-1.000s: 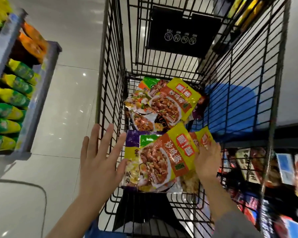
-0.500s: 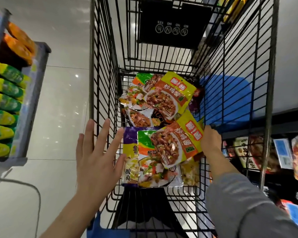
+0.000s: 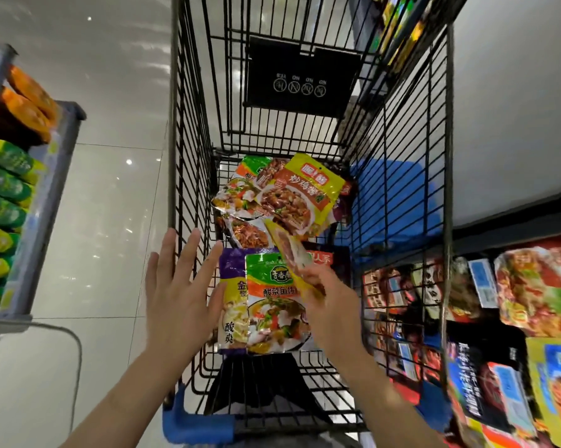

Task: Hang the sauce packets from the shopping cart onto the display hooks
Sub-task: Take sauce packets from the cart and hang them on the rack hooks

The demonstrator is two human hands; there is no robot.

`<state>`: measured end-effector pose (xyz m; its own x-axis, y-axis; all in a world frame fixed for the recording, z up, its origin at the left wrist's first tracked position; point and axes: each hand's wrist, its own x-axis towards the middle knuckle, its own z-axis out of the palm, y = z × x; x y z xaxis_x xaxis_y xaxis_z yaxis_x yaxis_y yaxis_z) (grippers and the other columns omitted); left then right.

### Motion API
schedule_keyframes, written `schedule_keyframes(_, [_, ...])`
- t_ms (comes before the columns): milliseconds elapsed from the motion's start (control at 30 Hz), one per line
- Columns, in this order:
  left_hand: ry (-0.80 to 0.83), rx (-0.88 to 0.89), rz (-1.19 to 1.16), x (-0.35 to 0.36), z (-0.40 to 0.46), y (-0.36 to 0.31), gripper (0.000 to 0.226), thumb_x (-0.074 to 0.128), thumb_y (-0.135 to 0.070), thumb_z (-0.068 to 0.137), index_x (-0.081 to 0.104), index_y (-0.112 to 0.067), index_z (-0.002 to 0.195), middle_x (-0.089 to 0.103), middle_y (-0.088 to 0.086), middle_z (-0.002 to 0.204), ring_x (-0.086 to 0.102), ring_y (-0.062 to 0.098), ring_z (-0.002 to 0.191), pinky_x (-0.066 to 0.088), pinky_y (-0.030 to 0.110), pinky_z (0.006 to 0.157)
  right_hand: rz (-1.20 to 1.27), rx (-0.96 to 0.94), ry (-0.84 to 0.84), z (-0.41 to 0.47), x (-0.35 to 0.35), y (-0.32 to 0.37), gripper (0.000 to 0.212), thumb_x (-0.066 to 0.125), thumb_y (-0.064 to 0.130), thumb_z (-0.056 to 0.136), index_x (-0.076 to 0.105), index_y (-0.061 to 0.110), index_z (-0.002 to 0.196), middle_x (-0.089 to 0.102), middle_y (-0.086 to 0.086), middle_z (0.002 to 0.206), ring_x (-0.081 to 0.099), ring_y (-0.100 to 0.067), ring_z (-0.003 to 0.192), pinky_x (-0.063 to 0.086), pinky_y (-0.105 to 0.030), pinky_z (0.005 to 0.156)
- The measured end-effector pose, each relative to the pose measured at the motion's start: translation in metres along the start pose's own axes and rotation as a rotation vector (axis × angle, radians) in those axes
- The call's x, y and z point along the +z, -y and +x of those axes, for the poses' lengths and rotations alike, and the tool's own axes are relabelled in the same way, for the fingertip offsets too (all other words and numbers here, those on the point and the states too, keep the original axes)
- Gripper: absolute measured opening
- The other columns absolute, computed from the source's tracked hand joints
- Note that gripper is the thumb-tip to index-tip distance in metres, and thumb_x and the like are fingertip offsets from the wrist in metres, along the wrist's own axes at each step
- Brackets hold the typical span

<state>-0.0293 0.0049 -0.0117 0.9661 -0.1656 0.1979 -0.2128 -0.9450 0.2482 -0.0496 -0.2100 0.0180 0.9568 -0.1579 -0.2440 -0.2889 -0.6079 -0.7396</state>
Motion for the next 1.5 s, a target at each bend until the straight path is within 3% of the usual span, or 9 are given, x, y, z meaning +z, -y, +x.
schedule_keyframes(267, [-0.014, -0.02, 0.033, 0.0, -0.002, 0.0, 0.048, 0.046, -0.022, 0.088, 0.049, -0.017, 0.136, 0.042, 0.016, 0.144, 0.022, 0.04, 0.14, 0.026, 0.061, 0.105, 0.064, 0.144, 0.207, 0.006, 0.015, -0.014, 0.03, 0.06, 0.001, 0.085, 0.063, 0.026, 0.102, 0.06, 0.019, 0.091, 0.054, 0.008, 0.084, 0.041, -0.002, 0.068])
schedule_keyframes(467, [0.092, 0.115, 0.179, 0.004, -0.001, -0.003, 0.051, 0.022, -0.041, 0.099, 0.047, -0.019, 0.138, 0.032, 0.013, 0.15, 0.017, 0.039, 0.141, 0.015, 0.06, 0.111, -0.134, 0.19, 0.313, 0.095, 0.07, -0.071, 0.03, 0.055, -0.004, 0.083, 0.064, 0.016, 0.103, 0.063, 0.001, 0.103, 0.056, -0.016, 0.095, 0.044, -0.025, 0.078])
schedule_keyframes(567, [0.015, 0.005, 0.101, 0.004, -0.001, -0.004, 0.05, 0.04, -0.038, 0.093, 0.047, -0.017, 0.138, 0.028, 0.016, 0.151, 0.016, 0.039, 0.142, 0.019, 0.057, 0.112, -0.31, 0.163, 0.359, 0.143, 0.085, -0.088, 0.035, 0.05, -0.005, 0.085, 0.06, 0.013, 0.113, 0.06, -0.008, 0.117, 0.056, -0.024, 0.1, 0.043, -0.029, 0.075])
schedule_keyframes(700, [-0.007, -0.088, 0.026, 0.003, 0.001, -0.004, 0.054, 0.051, -0.033, 0.09, 0.043, -0.015, 0.14, 0.022, 0.017, 0.153, 0.016, 0.034, 0.143, 0.022, 0.054, 0.112, -0.456, 0.141, 0.331, 0.209, 0.082, -0.111, 0.054, 0.062, 0.031, 0.087, 0.043, 0.013, 0.135, 0.046, -0.012, 0.137, 0.045, -0.031, 0.123, 0.044, -0.042, 0.097])
schedule_keyframes(833, [0.008, -0.103, 0.018, 0.003, 0.001, -0.004, 0.055, 0.055, -0.03, 0.087, 0.043, -0.015, 0.139, 0.024, 0.015, 0.153, 0.018, 0.033, 0.143, 0.025, 0.056, 0.109, -0.66, 0.128, 0.29, 0.268, 0.09, -0.127, 0.088, 0.035, 0.081, 0.074, 0.036, 0.021, 0.138, 0.04, -0.014, 0.14, 0.038, -0.035, 0.129, 0.043, -0.045, 0.098])
schedule_keyframes(1067, [0.005, -0.116, 0.037, 0.005, 0.0, -0.002, 0.05, 0.053, -0.029, 0.088, 0.043, -0.018, 0.136, 0.028, 0.013, 0.15, 0.018, 0.033, 0.143, 0.029, 0.056, 0.108, -0.838, 0.172, 0.434, 0.295, 0.118, -0.144, 0.095, 0.061, 0.046, 0.086, -0.005, 0.022, 0.15, -0.008, -0.02, 0.155, 0.0, -0.041, 0.142, 0.021, -0.054, 0.112])
schedule_keyframes(1267, [0.008, -0.096, 0.04, 0.005, 0.0, -0.003, 0.053, 0.057, -0.026, 0.087, 0.043, -0.018, 0.137, 0.029, 0.013, 0.15, 0.017, 0.033, 0.143, 0.031, 0.059, 0.105, -0.951, -0.071, 0.427, 0.281, 0.098, -0.128, 0.051, 0.045, 0.019, 0.096, 0.027, 0.006, 0.142, 0.049, -0.024, 0.129, 0.055, -0.038, 0.108, 0.045, -0.04, 0.075])
schedule_keyframes(1367, [-0.008, -0.09, 0.032, 0.005, -0.001, -0.002, 0.05, 0.054, -0.028, 0.088, 0.044, -0.018, 0.137, 0.03, 0.013, 0.149, 0.019, 0.035, 0.142, 0.032, 0.06, 0.104, -0.972, -0.149, 0.316, 0.26, 0.078, -0.125, 0.03, 0.043, 0.007, 0.093, 0.044, 0.004, 0.124, 0.053, -0.009, 0.071, 0.052, -0.029, 0.062, 0.033, -0.033, 0.052])
schedule_keyframes(1500, [-0.009, -0.082, 0.033, 0.003, 0.0, -0.003, 0.049, 0.054, -0.029, 0.088, 0.049, -0.017, 0.135, 0.033, 0.016, 0.149, 0.019, 0.038, 0.141, 0.03, 0.061, 0.104, -0.786, -0.246, 0.119, 0.215, 0.042, -0.126, 0.038, 0.048, 0.003, 0.089, 0.051, 0.008, 0.126, 0.062, -0.017, 0.075, 0.06, -0.036, 0.067, 0.033, -0.033, 0.05])
